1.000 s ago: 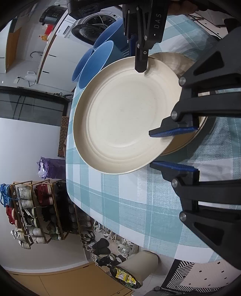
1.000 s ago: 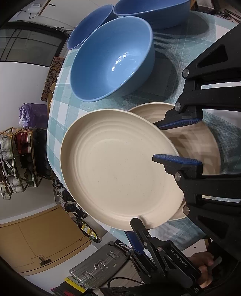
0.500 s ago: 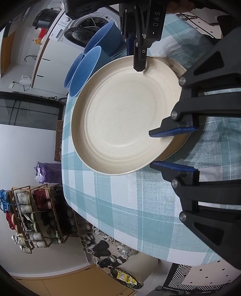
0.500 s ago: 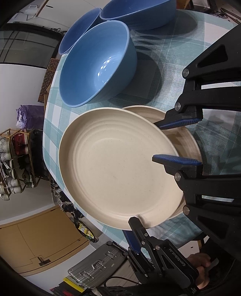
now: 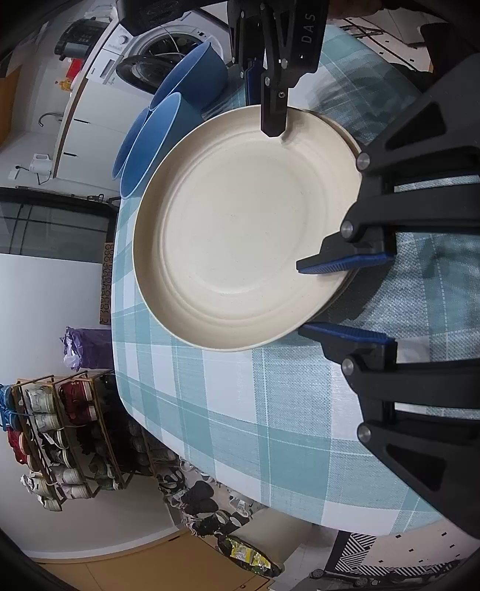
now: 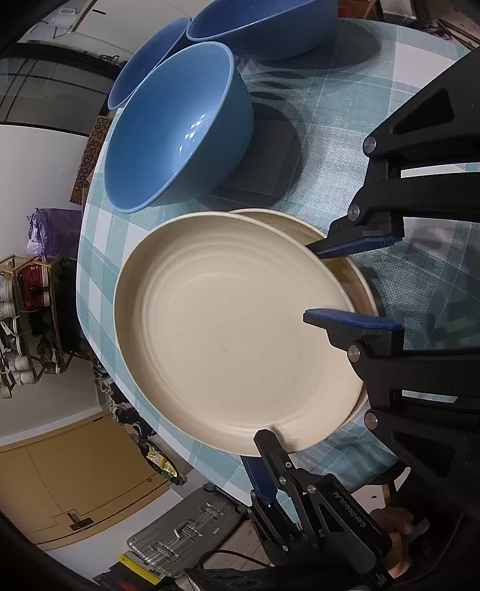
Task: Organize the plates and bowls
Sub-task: 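Lower the held cream plate onto the plate stack with both grippers, then open both grippers to release the cream plate on the stack, then pull both grippers back from the plate stack toward the blue bowls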
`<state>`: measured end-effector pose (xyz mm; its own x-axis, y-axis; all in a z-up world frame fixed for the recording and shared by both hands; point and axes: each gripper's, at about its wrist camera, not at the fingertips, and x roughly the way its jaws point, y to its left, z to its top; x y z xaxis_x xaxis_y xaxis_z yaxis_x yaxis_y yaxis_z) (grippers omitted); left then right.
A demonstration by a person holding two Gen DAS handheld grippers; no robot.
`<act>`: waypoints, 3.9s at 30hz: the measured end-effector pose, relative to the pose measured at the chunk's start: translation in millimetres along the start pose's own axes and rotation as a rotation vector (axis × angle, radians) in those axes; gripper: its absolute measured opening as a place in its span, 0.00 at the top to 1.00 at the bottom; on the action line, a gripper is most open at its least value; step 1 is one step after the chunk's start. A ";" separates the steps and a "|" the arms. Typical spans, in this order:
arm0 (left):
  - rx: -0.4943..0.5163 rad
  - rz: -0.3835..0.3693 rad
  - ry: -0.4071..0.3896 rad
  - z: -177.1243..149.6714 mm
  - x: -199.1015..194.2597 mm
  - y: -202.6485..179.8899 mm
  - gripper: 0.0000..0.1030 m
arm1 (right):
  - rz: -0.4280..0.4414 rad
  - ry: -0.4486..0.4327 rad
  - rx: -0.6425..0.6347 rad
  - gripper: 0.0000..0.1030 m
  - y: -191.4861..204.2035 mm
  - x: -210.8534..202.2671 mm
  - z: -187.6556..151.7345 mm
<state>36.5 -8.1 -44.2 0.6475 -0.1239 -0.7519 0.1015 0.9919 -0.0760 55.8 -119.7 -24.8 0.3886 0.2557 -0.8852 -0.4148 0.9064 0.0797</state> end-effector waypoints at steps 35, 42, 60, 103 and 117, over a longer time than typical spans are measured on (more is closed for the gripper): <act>0.024 -0.018 0.013 -4.9 1.3 -5.6 0.75 | -0.048 0.017 -0.024 0.70 4.9 0.4 -8.7; 0.040 -0.013 0.014 -5.0 3.4 -5.7 0.72 | -0.028 0.025 -0.021 0.67 1.5 0.5 -8.0; 0.039 -0.002 0.021 -4.3 7.2 -3.7 0.63 | -0.044 0.034 -0.085 0.57 3.7 -0.4 -14.7; 0.122 -0.062 -0.185 68.7 -40.4 -44.3 0.00 | -0.046 -0.246 0.017 0.01 -48.2 -98.1 -1.6; 0.189 -0.091 -0.290 107.8 -70.1 -81.2 0.00 | -0.106 -0.352 0.071 0.01 -80.7 -165.0 0.1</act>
<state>64.2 -83.0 85.2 0.8140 -0.2407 -0.5287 0.2891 0.9573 0.0093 25.2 -235.0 114.9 0.6907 0.2480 -0.6793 -0.3041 0.9519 0.0383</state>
